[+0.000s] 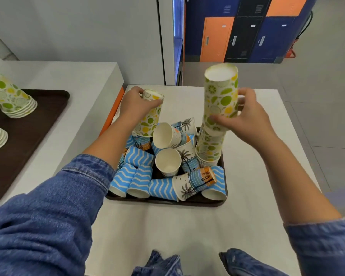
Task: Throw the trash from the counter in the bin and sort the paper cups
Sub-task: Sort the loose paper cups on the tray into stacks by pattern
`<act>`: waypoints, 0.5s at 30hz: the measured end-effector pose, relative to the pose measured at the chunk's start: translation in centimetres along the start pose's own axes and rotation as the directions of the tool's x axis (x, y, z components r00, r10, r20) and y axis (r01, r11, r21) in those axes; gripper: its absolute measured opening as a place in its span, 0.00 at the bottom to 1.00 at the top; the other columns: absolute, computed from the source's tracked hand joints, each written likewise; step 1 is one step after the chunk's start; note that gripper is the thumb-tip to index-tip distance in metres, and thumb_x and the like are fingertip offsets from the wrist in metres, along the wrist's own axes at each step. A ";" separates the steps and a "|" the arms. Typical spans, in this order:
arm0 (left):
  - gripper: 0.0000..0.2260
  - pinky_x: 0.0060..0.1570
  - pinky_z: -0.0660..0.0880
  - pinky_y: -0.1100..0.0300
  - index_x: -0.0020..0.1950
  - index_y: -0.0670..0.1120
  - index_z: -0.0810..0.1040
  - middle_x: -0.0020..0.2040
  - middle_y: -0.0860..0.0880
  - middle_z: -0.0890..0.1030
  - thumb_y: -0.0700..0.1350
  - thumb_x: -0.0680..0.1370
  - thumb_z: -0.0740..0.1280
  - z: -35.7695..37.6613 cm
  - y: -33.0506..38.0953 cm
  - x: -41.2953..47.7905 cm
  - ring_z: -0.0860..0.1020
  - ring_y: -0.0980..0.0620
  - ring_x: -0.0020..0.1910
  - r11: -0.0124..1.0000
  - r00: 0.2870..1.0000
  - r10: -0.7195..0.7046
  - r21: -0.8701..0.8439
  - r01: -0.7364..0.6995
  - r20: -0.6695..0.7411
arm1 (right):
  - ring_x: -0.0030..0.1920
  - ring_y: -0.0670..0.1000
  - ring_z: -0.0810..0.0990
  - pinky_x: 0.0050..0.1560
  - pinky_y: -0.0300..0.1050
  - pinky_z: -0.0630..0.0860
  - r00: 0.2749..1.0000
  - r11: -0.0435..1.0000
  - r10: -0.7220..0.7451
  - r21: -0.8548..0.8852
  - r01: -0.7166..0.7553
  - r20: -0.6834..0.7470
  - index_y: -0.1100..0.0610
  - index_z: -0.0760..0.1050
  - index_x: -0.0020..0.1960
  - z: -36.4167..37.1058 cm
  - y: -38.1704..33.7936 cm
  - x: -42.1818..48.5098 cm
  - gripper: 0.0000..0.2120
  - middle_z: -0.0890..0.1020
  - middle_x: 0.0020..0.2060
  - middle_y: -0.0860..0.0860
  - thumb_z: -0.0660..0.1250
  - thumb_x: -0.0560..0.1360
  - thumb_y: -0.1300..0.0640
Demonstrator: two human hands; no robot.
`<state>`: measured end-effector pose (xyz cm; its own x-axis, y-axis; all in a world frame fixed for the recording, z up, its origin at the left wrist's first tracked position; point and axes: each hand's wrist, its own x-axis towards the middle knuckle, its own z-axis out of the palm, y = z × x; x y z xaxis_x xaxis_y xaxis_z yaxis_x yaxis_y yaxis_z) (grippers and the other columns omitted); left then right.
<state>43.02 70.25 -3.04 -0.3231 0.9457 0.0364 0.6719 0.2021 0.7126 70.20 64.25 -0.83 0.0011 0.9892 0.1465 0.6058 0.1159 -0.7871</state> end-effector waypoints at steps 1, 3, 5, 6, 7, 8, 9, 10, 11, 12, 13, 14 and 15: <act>0.32 0.44 0.68 0.60 0.65 0.44 0.72 0.61 0.47 0.77 0.60 0.67 0.74 -0.1 0.0 0.0 0.75 0.51 0.53 1.000 1.000 0.002 -0.007 -0.002 -0.008 | 0.43 0.37 0.76 0.41 0.41 0.75 1.000 0.998 0.029 0.056 -0.029 0.003 0.46 0.62 0.58 0.5 1.1 0.1 0.32 0.75 0.44 0.38 0.77 0.62 0.44; 0.32 0.41 0.67 0.62 0.65 0.44 0.72 0.60 0.47 0.77 0.60 0.66 0.74 -0.3 0.0 0.1 0.73 0.54 0.49 1.000 1.000 0.004 -0.029 -0.004 -0.018 | 0.46 0.36 0.76 0.45 0.44 0.77 0.997 0.990 0.071 0.124 -0.073 0.021 0.47 0.62 0.58 1.7 3.2 0.1 0.33 0.77 0.47 0.41 0.77 0.61 0.44; 0.33 0.41 0.67 0.63 0.65 0.45 0.72 0.60 0.48 0.77 0.59 0.66 0.75 -0.6 0.1 0.2 0.72 0.55 0.48 0.998 1.000 0.003 -0.057 -0.004 -0.028 | 0.48 0.38 0.76 0.49 0.47 0.77 0.994 0.984 0.096 0.147 -0.103 0.057 0.49 0.63 0.61 3.0 5.1 -0.1 0.35 0.77 0.50 0.45 0.78 0.61 0.45; 0.33 0.42 0.68 0.62 0.65 0.45 0.72 0.60 0.48 0.77 0.59 0.66 0.75 -0.7 0.3 0.3 0.72 0.55 0.48 0.998 0.999 0.001 -0.068 -0.004 -0.038 | 0.49 0.41 0.77 0.51 0.48 0.77 0.991 0.981 0.110 0.152 -0.121 0.082 0.51 0.62 0.63 3.7 5.9 -0.3 0.37 0.77 0.52 0.47 0.78 0.61 0.46; 0.33 0.44 0.69 0.61 0.65 0.45 0.72 0.60 0.48 0.77 0.59 0.66 0.75 -0.9 0.4 0.3 0.72 0.55 0.49 0.997 0.999 0.003 -0.074 -0.007 -0.051 | 0.50 0.45 0.77 0.52 0.48 0.76 0.986 0.979 0.124 0.150 -0.140 0.109 0.51 0.61 0.65 4.2 6.7 -0.4 0.39 0.77 0.53 0.47 0.78 0.61 0.47; 0.33 0.45 0.70 0.60 0.65 0.45 0.72 0.60 0.48 0.77 0.59 0.66 0.75 -1.1 0.7 0.3 0.73 0.55 0.50 0.997 0.998 0.009 -0.078 -0.015 -0.069 | 0.52 0.47 0.77 0.52 0.48 0.76 0.981 0.978 0.136 0.142 -0.156 0.138 0.51 0.60 0.67 4.8 7.4 -0.5 0.41 0.76 0.54 0.47 0.79 0.62 0.48; 0.33 0.47 0.71 0.59 0.65 0.45 0.72 0.61 0.48 0.77 0.59 0.66 0.75 -1.4 0.9 0.3 0.75 0.54 0.52 0.996 0.996 0.020 -0.082 -0.027 -0.090 | 0.52 0.48 0.76 0.51 0.47 0.74 0.975 0.977 0.145 0.130 -0.167 0.166 0.52 0.60 0.68 5.3 8.0 -0.6 0.42 0.75 0.54 0.46 0.79 0.62 0.48; 0.33 0.50 0.73 0.58 0.66 0.45 0.71 0.61 0.48 0.77 0.59 0.66 0.74 -1.7 1.1 0.3 0.76 0.52 0.55 0.995 0.993 0.033 -0.087 -0.043 -0.112 | 0.52 0.48 0.76 0.50 0.45 0.73 0.970 0.978 0.151 0.116 -0.174 0.190 0.52 0.61 0.68 5.7 8.7 -0.7 0.41 0.75 0.53 0.45 0.79 0.62 0.49; 0.34 0.53 0.74 0.56 0.67 0.46 0.70 0.62 0.48 0.76 0.59 0.67 0.74 -2.0 1.4 0.2 0.76 0.50 0.57 0.994 0.990 0.047 -0.090 -0.060 -0.136 | 0.52 0.48 0.76 0.49 0.44 0.72 0.965 0.979 0.157 0.097 -0.180 0.208 0.52 0.62 0.66 6.1 9.3 -0.7 0.39 0.75 0.52 0.44 0.79 0.62 0.49; 0.35 0.57 0.74 0.54 0.69 0.46 0.68 0.63 0.47 0.75 0.59 0.67 0.73 -2.3 1.7 0.2 0.76 0.49 0.59 0.993 0.985 0.062 -0.092 -0.077 -0.161 | 0.51 0.48 0.75 0.48 0.43 0.71 0.961 0.980 0.164 0.074 -0.185 0.223 0.52 0.63 0.65 6.5 9.8 -0.8 0.38 0.75 0.51 0.44 0.79 0.62 0.50; 0.36 0.59 0.74 0.52 0.70 0.47 0.67 0.64 0.47 0.74 0.59 0.67 0.73 -2.6 2.1 0.0 0.75 0.49 0.60 0.991 0.980 0.077 -0.097 -0.096 -0.184 | 0.51 0.48 0.75 0.47 0.43 0.70 0.956 0.980 0.173 0.053 -0.190 0.237 0.52 0.64 0.65 6.7 10.3 -0.8 0.37 0.75 0.51 0.44 0.79 0.62 0.50; 0.36 0.60 0.74 0.51 0.71 0.47 0.66 0.65 0.46 0.74 0.59 0.68 0.73 -2.8 2.7 -0.2 0.75 0.49 0.60 0.987 0.974 0.095 -0.111 -0.119 -0.204 | 0.51 0.47 0.74 0.47 0.42 0.69 0.952 0.980 0.181 0.037 -0.196 0.248 0.52 0.64 0.66 6.9 10.7 -0.8 0.38 0.74 0.51 0.44 0.79 0.62 0.50; 0.35 0.60 0.74 0.51 0.71 0.47 0.66 0.65 0.47 0.74 0.59 0.68 0.72 -3.0 3.3 -0.4 0.76 0.50 0.60 0.979 0.969 0.113 -0.141 -0.146 -0.218 | 0.51 0.47 0.73 0.46 0.42 0.69 0.949 0.980 0.186 0.027 -0.199 0.255 0.52 0.63 0.66 7.0 11.0 -0.8 0.38 0.74 0.51 0.44 0.79 0.62 0.49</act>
<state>43.34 69.76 1.39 -0.3824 0.8840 0.2689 0.6113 0.0238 0.7910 71.26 65.36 -13.81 -0.0894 0.9830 -0.1605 0.5719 -0.0813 -0.8163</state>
